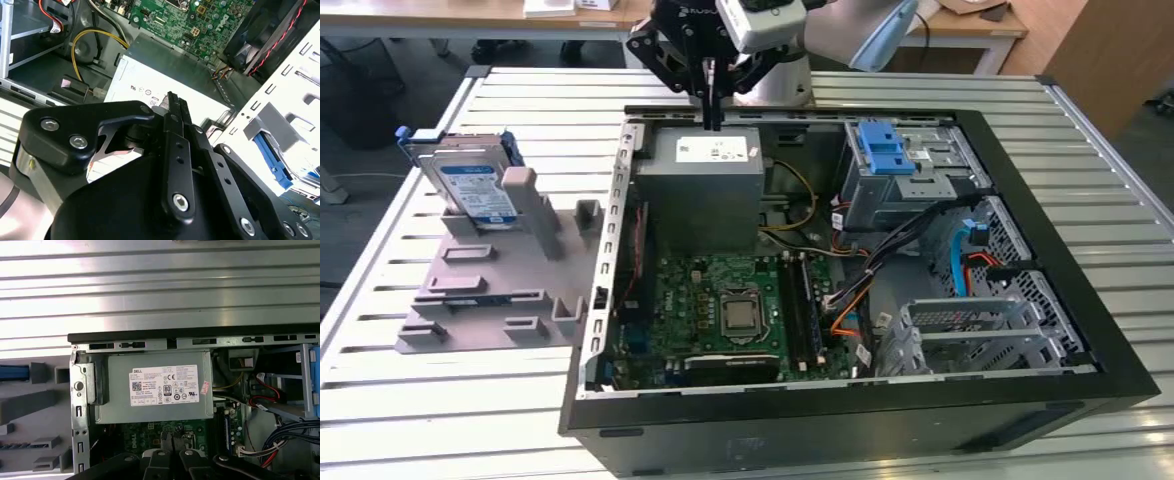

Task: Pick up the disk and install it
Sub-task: 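Reach for the disk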

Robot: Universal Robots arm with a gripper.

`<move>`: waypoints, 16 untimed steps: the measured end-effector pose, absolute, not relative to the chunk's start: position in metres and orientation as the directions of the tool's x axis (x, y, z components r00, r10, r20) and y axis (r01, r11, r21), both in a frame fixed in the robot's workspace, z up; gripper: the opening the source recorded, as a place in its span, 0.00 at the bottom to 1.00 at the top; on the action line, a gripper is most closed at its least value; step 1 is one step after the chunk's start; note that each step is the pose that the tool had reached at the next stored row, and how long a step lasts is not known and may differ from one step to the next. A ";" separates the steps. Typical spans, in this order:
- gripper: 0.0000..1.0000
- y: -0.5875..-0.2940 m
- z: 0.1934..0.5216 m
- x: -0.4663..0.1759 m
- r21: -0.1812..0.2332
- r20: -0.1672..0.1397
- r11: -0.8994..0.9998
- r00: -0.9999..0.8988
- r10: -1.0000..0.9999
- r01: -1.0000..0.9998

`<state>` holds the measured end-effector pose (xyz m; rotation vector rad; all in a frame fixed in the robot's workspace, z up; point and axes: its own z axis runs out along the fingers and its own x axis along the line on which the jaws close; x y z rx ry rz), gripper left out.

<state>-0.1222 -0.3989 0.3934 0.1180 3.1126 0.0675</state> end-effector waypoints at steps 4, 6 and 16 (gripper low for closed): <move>0.15 -0.399 0.393 -0.124 0.044 -0.024 0.996 -0.997 0.076 0.075; 0.15 -0.399 0.393 -0.125 0.044 -0.024 0.996 -0.997 0.076 0.075; 0.15 -0.399 0.393 -0.133 0.044 -0.024 0.996 -0.997 0.076 0.075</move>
